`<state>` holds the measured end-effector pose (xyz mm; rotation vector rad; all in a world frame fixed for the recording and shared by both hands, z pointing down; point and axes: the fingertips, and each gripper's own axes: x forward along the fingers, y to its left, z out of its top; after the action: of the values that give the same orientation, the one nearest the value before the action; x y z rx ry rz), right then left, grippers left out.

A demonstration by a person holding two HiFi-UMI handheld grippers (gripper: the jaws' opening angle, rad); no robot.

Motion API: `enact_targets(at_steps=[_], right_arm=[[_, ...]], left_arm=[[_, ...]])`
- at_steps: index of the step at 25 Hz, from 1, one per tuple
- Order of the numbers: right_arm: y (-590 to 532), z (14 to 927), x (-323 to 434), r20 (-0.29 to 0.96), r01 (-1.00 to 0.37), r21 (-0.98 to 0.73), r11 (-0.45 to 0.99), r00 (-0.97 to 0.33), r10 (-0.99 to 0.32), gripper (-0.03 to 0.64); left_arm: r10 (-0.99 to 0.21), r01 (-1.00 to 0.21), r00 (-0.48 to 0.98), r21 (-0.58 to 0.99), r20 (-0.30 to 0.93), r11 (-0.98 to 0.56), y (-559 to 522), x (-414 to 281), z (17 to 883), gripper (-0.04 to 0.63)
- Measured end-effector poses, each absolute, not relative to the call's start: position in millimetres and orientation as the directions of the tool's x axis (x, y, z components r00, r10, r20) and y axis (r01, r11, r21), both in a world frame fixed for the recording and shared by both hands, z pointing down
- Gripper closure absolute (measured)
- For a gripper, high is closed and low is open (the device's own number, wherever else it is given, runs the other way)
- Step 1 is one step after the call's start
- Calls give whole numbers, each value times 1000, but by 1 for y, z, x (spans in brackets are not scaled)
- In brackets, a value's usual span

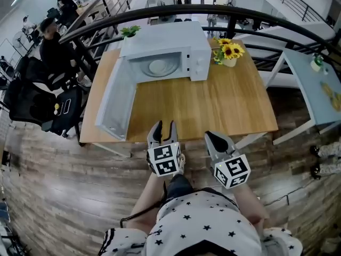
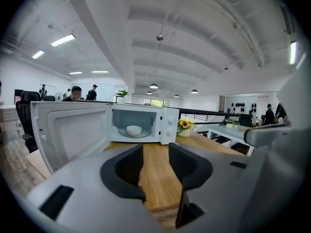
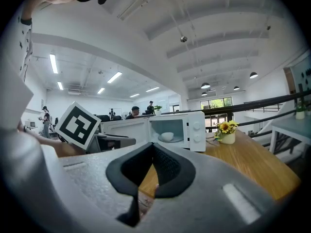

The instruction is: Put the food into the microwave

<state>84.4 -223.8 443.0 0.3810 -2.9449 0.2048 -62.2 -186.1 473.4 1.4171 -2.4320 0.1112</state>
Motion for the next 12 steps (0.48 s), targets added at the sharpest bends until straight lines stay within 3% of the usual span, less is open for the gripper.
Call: enact_targets(at_steps=[7,12], right_arm=[[-194,440,119,174,-262,-116,958,-955,-240,611],[-178,433,133,166,-249,-117,961,-959,-229,611]], left_arm=[[-843,-857,-452,122,291,501,-138,-14,461,543],[-863,-877,-430,105,267,470,-111,11,445,579]])
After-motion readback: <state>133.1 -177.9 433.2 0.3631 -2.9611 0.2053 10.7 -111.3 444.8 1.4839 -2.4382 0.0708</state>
